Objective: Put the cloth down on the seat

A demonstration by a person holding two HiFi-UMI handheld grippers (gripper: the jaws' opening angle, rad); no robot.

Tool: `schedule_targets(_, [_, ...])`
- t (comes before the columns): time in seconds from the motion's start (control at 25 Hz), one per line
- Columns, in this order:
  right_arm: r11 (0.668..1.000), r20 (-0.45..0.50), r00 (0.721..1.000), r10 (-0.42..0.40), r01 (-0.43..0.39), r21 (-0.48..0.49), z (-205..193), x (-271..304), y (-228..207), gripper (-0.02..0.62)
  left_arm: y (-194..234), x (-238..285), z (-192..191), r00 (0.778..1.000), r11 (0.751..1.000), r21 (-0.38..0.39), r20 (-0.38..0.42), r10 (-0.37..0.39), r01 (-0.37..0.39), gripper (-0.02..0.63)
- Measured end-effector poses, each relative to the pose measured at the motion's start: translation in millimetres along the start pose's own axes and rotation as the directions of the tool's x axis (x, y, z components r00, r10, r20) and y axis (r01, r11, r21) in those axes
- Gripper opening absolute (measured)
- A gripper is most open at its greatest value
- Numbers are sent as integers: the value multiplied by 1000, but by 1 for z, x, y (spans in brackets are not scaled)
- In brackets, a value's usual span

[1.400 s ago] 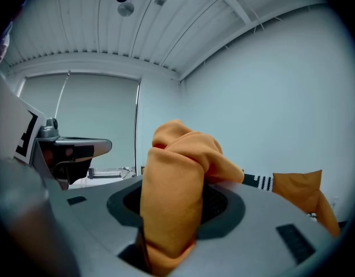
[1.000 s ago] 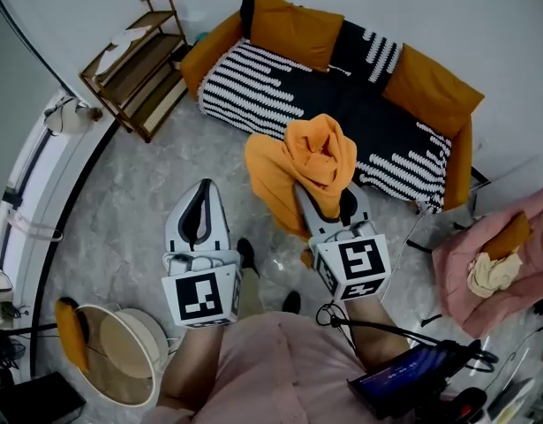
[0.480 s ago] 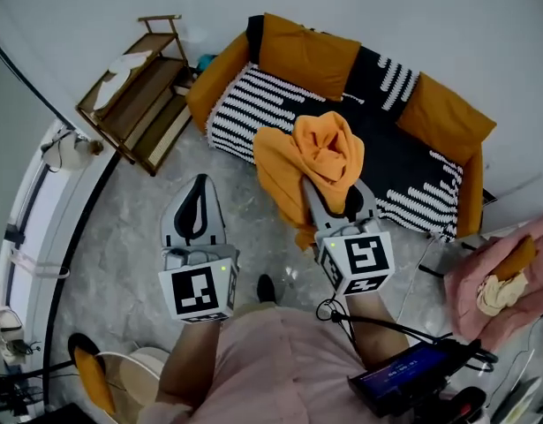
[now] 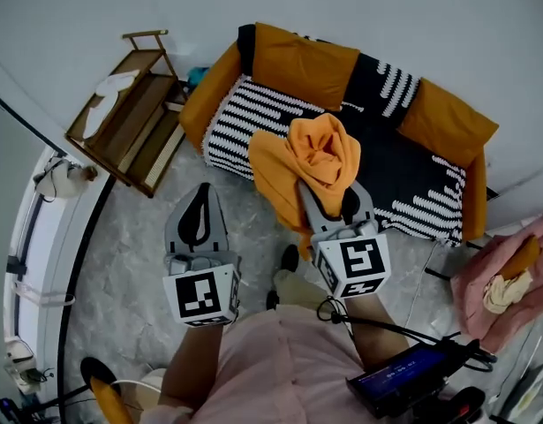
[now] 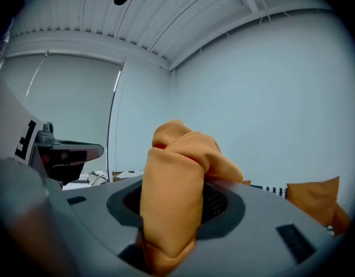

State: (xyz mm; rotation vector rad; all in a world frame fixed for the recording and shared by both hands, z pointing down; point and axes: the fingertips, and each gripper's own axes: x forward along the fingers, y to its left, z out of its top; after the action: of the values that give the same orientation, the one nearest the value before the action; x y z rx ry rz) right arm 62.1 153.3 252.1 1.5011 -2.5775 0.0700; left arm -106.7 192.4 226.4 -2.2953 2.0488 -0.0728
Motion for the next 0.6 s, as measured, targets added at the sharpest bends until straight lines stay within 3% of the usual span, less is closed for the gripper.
schedule_targets(0.24, [1000,-19,1000,-12,12,8,-9,53,-22,192,8,57,-17,999,1000,6,-23,-23,24,11])
schedule_targets(0.6, [999,-59,998,-20,22,42,-9,172,-89,192,16,198,-19,997,996,49,-36,-68,70,11])
